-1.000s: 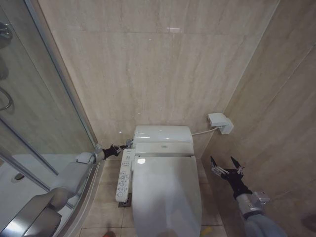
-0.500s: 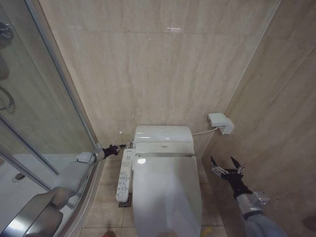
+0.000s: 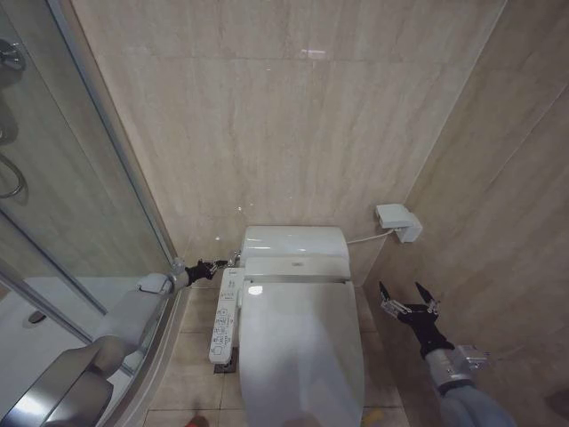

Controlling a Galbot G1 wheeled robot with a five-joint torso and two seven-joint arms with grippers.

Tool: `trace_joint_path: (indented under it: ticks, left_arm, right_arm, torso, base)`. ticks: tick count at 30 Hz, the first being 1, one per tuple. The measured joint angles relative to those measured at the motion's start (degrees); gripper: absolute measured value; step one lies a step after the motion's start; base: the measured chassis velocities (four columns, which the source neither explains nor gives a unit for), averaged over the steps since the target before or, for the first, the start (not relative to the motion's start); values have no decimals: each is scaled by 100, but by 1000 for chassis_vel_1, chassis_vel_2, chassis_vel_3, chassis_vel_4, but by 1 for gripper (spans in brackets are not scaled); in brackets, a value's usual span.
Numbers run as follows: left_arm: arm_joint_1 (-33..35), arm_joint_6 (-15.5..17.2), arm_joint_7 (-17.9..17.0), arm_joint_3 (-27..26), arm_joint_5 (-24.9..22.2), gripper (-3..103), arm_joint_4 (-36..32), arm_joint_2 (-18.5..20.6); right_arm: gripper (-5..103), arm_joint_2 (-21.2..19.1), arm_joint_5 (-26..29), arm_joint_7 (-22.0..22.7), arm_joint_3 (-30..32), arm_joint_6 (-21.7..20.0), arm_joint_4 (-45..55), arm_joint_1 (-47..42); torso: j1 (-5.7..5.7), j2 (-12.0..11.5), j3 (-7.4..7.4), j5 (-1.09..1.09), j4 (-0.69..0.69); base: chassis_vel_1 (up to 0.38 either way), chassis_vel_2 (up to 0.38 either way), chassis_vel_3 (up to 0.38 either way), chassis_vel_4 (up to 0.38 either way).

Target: Open the toilet lid, clean the toilet bowl with a toilet brush, close the toilet lid, and flush.

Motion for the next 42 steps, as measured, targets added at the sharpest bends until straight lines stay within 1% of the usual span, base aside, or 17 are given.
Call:
trace_joint_path:
  ticks: [5,11,12,14,15,17,18,20,22,25,26,30,31,34,36,37,42]
  left_arm:
    - [178,133,-220,-99,78,0,-238,87]
    - [590,379,-800,-317,232,0,-711,313]
    - [590,379,-800,-317,232,0,-711,313]
    - [751,486,-1228,-436,196,0,-947,432]
    - [751,486,-1228,-436,196,0,-947,432]
    - [871,521,-1644,-501,3,0,-1228,540]
    - [871,521,-1644,-501,3,0,-1228,540]
    - [1019,591,-1999,-700,-76,0,-1595,609]
    - [1060,604,-2094,-754,-80,0,-1685,622]
    - [1302,656,-2521,-976,-119,0,-2142,697]
    - [1302,656,-2521,-976,-119,0,-2142,697]
    - [1620,762,-3201,-1223,-183,0,-2810,729]
    - [1620,762,-3201,-1223,-183,0,-2810,729]
    - [1768,766,-3651,-1412,-172,0,-3263,686]
    - [1770,765,-3661,-1418,-171,0,-3273,684]
    - [1820,760,-3835,-1535,-168,0,-3443,656]
    - [2096,817,-4211,-1763,-146,0,-3855,650]
  right_arm:
    - [100,0,0,0,0,0,0,0]
    - [100,0,0,0,0,0,0,0]
    - [100,0,0,0,0,0,0,0]
    - [100,0,0,0,0,0,0,0]
    - [100,0,0,0,0,0,0,0]
    - [100,0,0,0,0,0,0,0]
    - [100,0,0,0,0,0,0,0]
    - [100,0,0,0,0,0,0,0]
    - [100,0,0,0,0,0,0,0]
    - [100,0,0,0,0,0,0,0]
    - [100,0,0,0,0,0,0,0]
    - [100,-1,0,0,0,0,0,0]
    - [100,-1,0,0,0,0,0,0]
    - [100,-1,0,0,0,0,0,0]
    - [100,-1,0,0,0,0,0,0]
    - [100,0,0,0,0,0,0,0]
    - [100,0,0,0,0,0,0,0]
  torso:
    - [0,0,0,-1,1]
    - [0,0,0,0,5]
    - [0,0,0,0,5]
    - [0,0,0,-1,4]
    - [0,0,0,-1,4]
    - [0,0,0,0,4]
    - [0,0,0,0,4]
    - [0,0,0,0,3]
    - [0,0,0,0,3]
    - [0,0,0,0,2]
    - [0,0,0,0,2]
    - [0,0,0,-2,5]
    - [0,0,0,-2,5]
    - [0,-1,0,0,2]
    - [0,-1,0,0,2]
    - [0,-1,0,2,1]
    - [0,-1,0,2,3]
  base:
    - [0,0,0,0]
    - [0,0,0,0]
    - [0,0,0,0]
    - [0,0,0,0]
    - [0,0,0,0]
    - [0,0,0,0]
    - [0,0,0,0]
    - [0,0,0,0]
    - [0,0,0,0]
    - [0,0,0,0]
    - [0,0,0,0]
    - [0,0,0,0]
    - [0,0,0,0]
    - [0,0,0,0]
    - [0,0,0,0]
    - [0,0,0,0]
    - [0,0,0,0]
